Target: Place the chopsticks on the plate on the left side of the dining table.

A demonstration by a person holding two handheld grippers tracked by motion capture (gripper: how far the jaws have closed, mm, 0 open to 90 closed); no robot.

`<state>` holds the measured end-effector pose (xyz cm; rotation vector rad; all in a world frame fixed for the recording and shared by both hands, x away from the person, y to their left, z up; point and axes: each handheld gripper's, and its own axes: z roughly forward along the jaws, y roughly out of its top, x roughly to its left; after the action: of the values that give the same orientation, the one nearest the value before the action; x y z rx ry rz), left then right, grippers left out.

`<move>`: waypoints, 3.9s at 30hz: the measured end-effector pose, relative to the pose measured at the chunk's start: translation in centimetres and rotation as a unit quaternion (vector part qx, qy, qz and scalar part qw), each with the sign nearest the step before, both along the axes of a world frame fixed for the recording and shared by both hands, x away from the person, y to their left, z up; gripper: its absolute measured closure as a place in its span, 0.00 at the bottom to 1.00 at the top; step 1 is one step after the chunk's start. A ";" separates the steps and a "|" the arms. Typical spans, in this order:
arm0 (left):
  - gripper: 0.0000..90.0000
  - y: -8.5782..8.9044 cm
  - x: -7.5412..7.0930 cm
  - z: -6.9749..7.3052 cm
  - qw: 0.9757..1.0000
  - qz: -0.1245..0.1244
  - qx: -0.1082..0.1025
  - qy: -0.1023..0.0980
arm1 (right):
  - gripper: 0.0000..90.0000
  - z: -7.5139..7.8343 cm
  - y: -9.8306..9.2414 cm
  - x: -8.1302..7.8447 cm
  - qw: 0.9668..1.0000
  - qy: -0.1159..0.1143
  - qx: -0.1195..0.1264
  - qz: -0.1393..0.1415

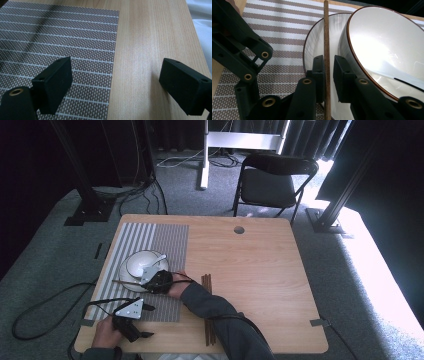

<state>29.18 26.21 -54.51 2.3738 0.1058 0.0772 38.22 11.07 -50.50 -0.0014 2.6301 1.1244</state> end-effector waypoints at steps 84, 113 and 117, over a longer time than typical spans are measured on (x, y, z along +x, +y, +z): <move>0.13 0.0 0.0 0.0 1.000 0.002 0.000 0.001 | 0.63 3.7 -9.0 -2.1 0.997 -0.006 0.043 -0.060; 0.13 0.0 0.0 0.0 1.000 0.001 0.000 0.000 | 0.63 4.0 -11.4 -2.9 0.994 -0.005 0.064 -0.085; 0.13 0.0 0.0 0.0 1.000 0.001 0.000 0.000 | 0.63 3.7 -11.8 -3.0 0.994 -0.006 0.063 -0.088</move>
<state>29.17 26.21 -54.51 2.3734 0.1073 0.0781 35.19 -0.69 -46.76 0.2431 2.4875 1.2223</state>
